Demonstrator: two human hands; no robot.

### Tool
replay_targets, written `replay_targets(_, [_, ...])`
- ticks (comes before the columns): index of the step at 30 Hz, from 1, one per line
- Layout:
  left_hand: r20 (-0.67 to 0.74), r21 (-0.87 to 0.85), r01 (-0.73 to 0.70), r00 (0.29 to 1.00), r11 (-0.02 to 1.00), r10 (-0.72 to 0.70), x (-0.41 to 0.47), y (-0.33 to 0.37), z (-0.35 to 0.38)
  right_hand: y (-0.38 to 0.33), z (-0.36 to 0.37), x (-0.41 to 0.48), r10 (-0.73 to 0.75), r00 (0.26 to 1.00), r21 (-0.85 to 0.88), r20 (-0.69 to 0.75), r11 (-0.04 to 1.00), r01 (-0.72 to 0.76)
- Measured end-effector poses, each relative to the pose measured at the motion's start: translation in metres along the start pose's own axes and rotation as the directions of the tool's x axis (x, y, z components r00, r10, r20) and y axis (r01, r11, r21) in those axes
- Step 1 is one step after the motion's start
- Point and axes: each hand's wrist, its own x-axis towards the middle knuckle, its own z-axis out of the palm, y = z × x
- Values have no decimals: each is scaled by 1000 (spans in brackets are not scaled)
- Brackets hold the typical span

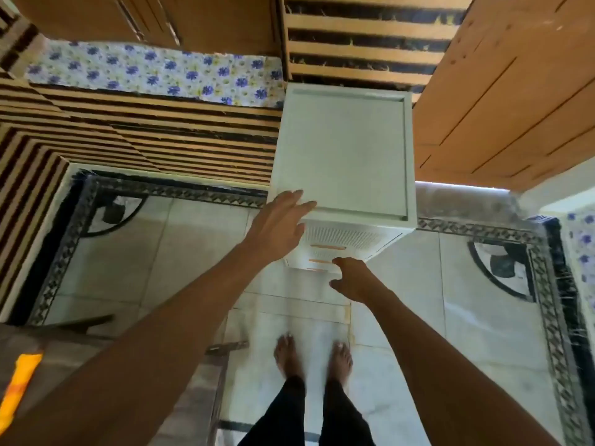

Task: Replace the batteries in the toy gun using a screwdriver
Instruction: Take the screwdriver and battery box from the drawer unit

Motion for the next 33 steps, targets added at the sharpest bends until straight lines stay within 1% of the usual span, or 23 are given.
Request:
replay_targets(1, [36,0,-16,999,1000,16,7,-6,8,2,3,13,2,999,-27,39,1000,-1])
replay_targets(2, [30,-45,-39,999,998,41,11,-11,13,4,6,24,8,999,-32,52,999,-6])
replay_targets(4, [-23,-85,-93,996,992,91,14,-22,30,11,13,46,22,997,-58,73,998,-18])
replay_targets(5, [-72,-100,-110,992,989,103,16,-27,38,16,16,58,19,998,-70,68,997,-14])
replay_targets(8, [-192,-166,-106,979,980,74,19,-33,53,26,28,87,10,999,-148,50,989,-2])
replay_targets(11, [-263,-169,-114,963,979,67,23,-36,62,34,40,104,57,997,-256,49,966,-43])
replay_targets(13, [-297,-201,-99,954,975,36,25,-37,64,38,51,110,68,998,-291,14,955,-61])
replay_targets(15, [-312,-226,-88,950,970,14,26,-36,63,38,62,111,62,995,-297,-84,951,-85])
replay_targets(17, [-320,-220,-96,947,971,21,27,-35,63,37,74,102,45,987,-298,-152,951,-89])
replay_targets(22, [-286,-229,-93,958,969,25,22,-30,62,27,89,37,21,987,-310,-161,948,-71])
replay_targets(25, [-238,-253,-57,971,966,-5,20,-26,55,27,103,-12,-58,973,-359,-222,933,-27])
replay_targets(26, [-218,-255,-50,976,966,-7,18,-24,53,28,106,-26,-94,958,-384,-272,923,-18])
replay_targets(28, [-182,-223,-53,983,973,12,16,-21,49,27,107,-49,-186,898,-410,-399,912,6])
replay_targets(31, [-140,-159,-51,990,986,29,16,-21,47,19,95,-72,-316,767,-409,-558,909,77])
replay_targets(33, [-133,-129,-49,991,990,32,19,-21,44,16,83,-79,-336,689,-396,-642,915,77])
